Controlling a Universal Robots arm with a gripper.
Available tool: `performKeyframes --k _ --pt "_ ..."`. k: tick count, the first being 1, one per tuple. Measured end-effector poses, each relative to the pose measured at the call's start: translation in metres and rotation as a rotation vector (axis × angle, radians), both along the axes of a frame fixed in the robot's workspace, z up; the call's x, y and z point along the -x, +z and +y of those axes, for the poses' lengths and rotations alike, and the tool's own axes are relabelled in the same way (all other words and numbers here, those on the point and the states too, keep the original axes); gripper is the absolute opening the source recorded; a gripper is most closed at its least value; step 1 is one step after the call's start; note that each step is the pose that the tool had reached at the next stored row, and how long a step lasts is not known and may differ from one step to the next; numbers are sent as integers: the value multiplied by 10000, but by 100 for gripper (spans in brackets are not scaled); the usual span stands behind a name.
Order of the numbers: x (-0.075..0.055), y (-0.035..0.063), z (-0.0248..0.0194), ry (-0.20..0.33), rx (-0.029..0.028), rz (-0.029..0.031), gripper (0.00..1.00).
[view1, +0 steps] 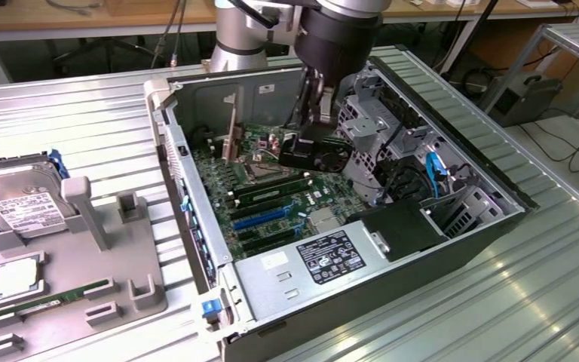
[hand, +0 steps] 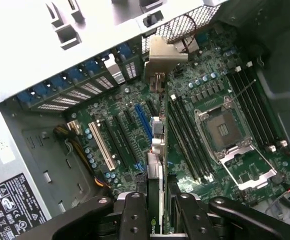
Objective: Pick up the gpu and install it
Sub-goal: 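Insert the gpu into the slot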
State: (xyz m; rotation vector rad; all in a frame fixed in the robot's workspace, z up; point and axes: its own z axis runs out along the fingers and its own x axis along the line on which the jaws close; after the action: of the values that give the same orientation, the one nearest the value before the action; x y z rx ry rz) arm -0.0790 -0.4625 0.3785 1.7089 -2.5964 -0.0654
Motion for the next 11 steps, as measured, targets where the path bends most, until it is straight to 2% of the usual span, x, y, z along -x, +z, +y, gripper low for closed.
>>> performKeyframes --k 4,6,8,11 --pt "0 -3 0 569 -166 0 26" --pt "0 -7 1 859 -224 0 26" --pt "0 -11 1 1201 -252 3 26" --pt "0 -19 0 1726 -265 7 26"
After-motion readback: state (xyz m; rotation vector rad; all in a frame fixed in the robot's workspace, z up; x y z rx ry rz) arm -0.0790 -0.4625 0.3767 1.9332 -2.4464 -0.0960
